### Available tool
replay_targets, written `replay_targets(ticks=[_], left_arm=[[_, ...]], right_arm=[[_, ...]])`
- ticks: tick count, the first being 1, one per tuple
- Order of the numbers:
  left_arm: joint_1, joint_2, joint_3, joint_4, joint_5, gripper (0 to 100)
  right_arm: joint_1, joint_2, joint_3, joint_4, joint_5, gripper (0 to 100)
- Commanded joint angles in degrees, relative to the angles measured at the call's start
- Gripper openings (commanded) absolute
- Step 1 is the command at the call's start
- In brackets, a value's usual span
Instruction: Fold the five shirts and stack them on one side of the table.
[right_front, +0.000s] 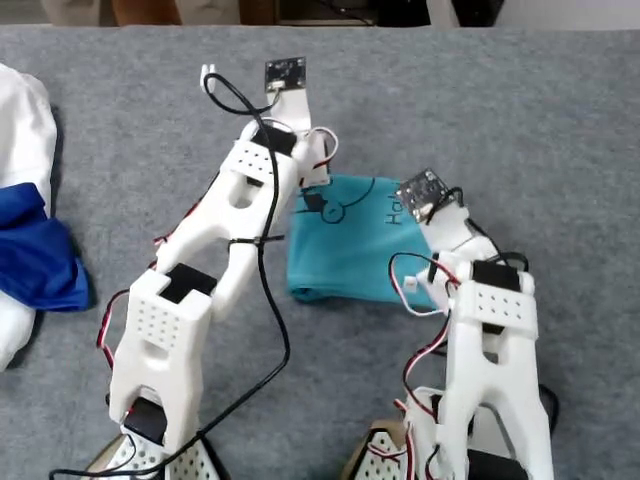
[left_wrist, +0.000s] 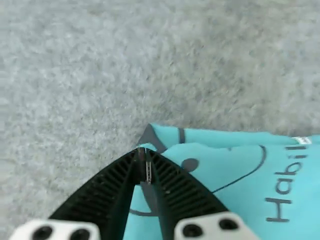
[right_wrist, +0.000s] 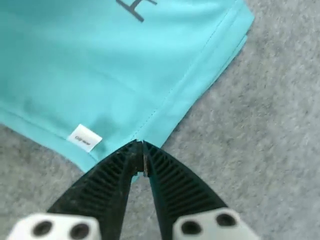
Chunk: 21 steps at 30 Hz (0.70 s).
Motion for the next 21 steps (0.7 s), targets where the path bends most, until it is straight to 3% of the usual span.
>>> replay_targets(ticks=[1, 6, 13, 21], left_arm=[[1.2, -0.7, -5.5, 2.2, 0.3, 2], [1.3, -0.7, -6.0, 3.6, 0.3, 2], [4.9, -0.7, -13.0, 16.3, -1.5, 2], [4.7, 2.2, -16.9, 18.5, -1.8, 2]], right_arm=[[0.4, -1.8, 2.0, -2.8, 0.5, 0.7], [0.4, -1.7, 3.6, -4.7, 0.5, 0.7], [0.7, 5.5, 1.5, -6.4, 0.3, 0.6], [0.7, 8.1, 0.5, -6.5, 0.3, 0.6]])
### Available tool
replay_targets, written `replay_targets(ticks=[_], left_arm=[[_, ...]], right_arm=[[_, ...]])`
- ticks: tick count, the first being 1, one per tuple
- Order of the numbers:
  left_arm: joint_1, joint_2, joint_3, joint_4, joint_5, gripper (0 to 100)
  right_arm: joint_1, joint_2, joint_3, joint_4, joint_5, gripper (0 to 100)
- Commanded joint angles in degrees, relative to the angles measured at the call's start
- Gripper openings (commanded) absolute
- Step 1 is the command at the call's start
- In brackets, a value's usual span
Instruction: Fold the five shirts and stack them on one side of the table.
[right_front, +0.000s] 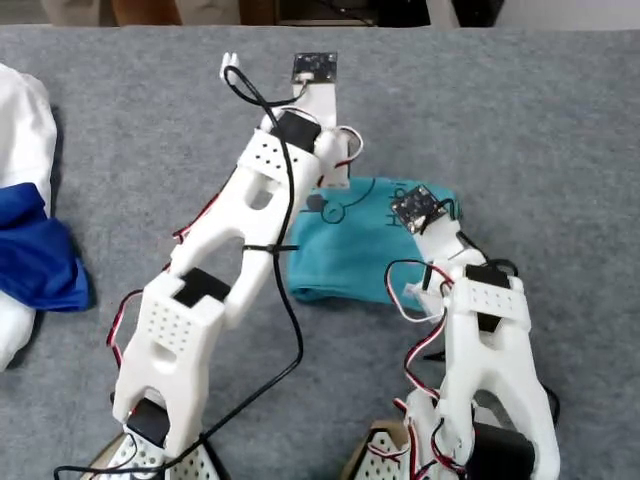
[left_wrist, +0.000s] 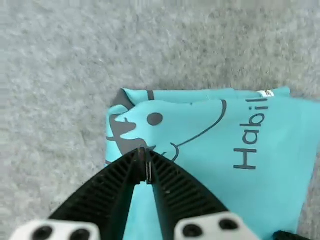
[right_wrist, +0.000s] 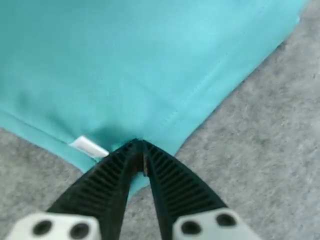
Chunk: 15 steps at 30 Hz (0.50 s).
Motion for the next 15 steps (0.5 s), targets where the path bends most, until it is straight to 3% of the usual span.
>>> replay_targets(ticks=[1, 10, 15], left_arm=[[0.4, 1.5, -5.5, 2.4, -0.6, 2], [-1.5, 15.3, -30.0, 13.5, -1.5, 2], [-1.8, 21.4, -37.0, 14.9, -2.7, 2]], right_arm=[[0.5, 0.2, -2.9, -0.7, 0.3, 0.6], [0.5, 0.5, -2.6, -2.2, 0.2, 0.6], [0.5, 0.5, -2.6, -2.3, 0.2, 0.6]])
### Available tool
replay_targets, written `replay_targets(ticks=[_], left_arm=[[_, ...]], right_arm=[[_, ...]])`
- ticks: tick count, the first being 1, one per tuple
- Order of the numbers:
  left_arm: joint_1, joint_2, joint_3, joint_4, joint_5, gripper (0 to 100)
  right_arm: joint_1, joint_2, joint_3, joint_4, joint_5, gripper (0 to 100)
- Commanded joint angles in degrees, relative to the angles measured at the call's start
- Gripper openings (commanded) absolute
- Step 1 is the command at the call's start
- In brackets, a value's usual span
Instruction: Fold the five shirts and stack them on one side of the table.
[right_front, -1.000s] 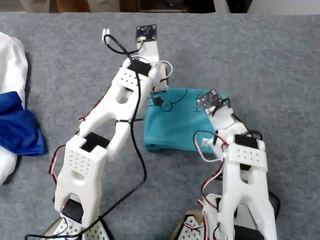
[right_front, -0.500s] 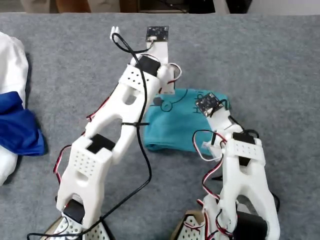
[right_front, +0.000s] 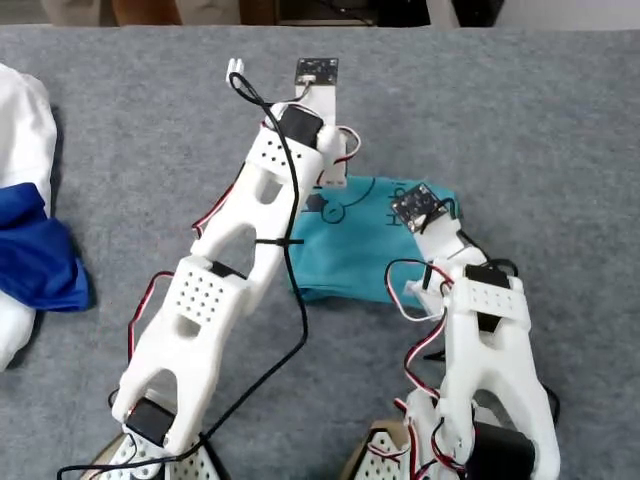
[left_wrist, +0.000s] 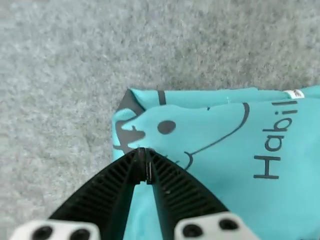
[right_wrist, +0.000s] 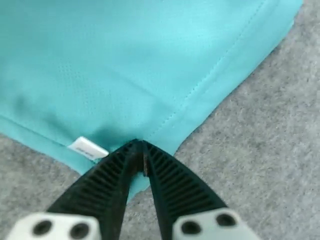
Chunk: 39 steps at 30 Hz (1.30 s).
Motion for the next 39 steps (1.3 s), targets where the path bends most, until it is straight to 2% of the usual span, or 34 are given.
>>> replay_targets(ticks=[1, 10, 15, 22, 29, 39], left_arm=[[-0.5, 1.8, -5.6, 0.2, -1.0, 2], [-0.6, 7.2, -5.4, -2.2, -1.1, 2], [-2.0, 9.5, -4.0, -6.2, -1.1, 2], [-3.2, 10.6, -3.9, -6.0, -1.3, 2], [-3.4, 10.6, -4.0, -5.2, -4.0, 2], [-3.5, 10.5, -5.6, -4.7, -4.1, 2]], right_arm=[[0.5, 0.4, -2.6, -0.9, 0.2, 0.6], [0.5, 0.4, -1.9, -1.2, 0.2, 0.6], [0.4, 0.4, -1.6, -1.1, 0.4, 0.6], [0.7, 0.4, -1.0, -0.7, 0.6, 0.6], [7.7, 2.4, -1.6, -0.2, 6.8, 0.6], [6.5, 5.9, -7.7, 0.5, 6.3, 0.6]])
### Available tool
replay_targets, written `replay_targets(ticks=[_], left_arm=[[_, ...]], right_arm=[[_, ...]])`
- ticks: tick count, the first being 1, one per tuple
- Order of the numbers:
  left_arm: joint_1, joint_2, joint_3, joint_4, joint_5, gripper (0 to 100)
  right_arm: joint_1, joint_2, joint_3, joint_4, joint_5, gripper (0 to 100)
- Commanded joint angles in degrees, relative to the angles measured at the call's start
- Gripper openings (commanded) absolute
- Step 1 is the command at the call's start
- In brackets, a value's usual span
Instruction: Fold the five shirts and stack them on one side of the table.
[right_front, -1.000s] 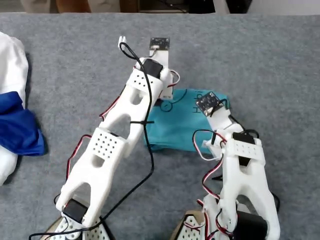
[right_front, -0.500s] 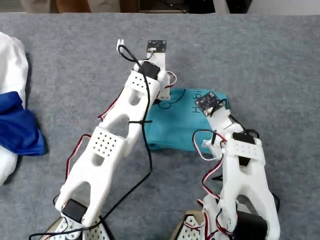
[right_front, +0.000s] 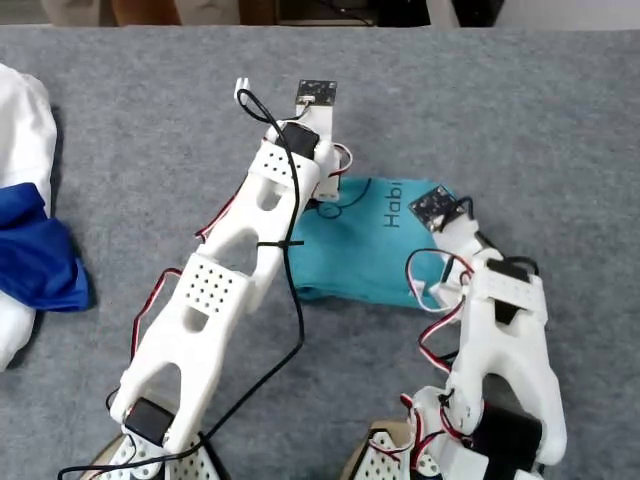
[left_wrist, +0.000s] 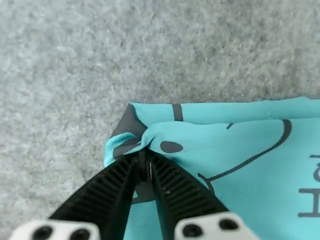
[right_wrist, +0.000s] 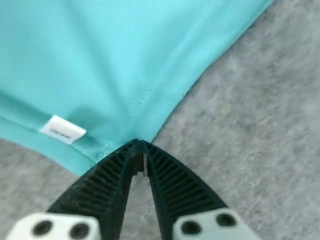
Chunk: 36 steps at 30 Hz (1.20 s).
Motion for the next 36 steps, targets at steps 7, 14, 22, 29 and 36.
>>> replay_targets(ticks=[7, 14, 22, 29, 36], left_arm=[[-1.3, -0.4, -22.1, 8.7, -1.8, 2], [-6.1, -4.0, -24.0, 12.7, -4.8, 2], [-13.0, -13.7, -19.7, 16.0, -12.0, 2], [-14.2, -26.3, -3.8, 16.0, -16.2, 2], [-14.2, -36.5, 7.6, 16.0, -16.5, 2]], right_arm=[[-0.1, -8.3, -13.1, 8.7, -7.3, 0.9], [-0.7, -10.2, -26.1, 29.1, -22.7, 0.9], [0.0, -12.9, -22.5, 32.8, -33.0, 0.9], [-0.4, -13.4, -16.5, 36.0, -33.2, 0.9], [-3.5, -13.0, -14.8, 37.5, -50.5, 0.9]])
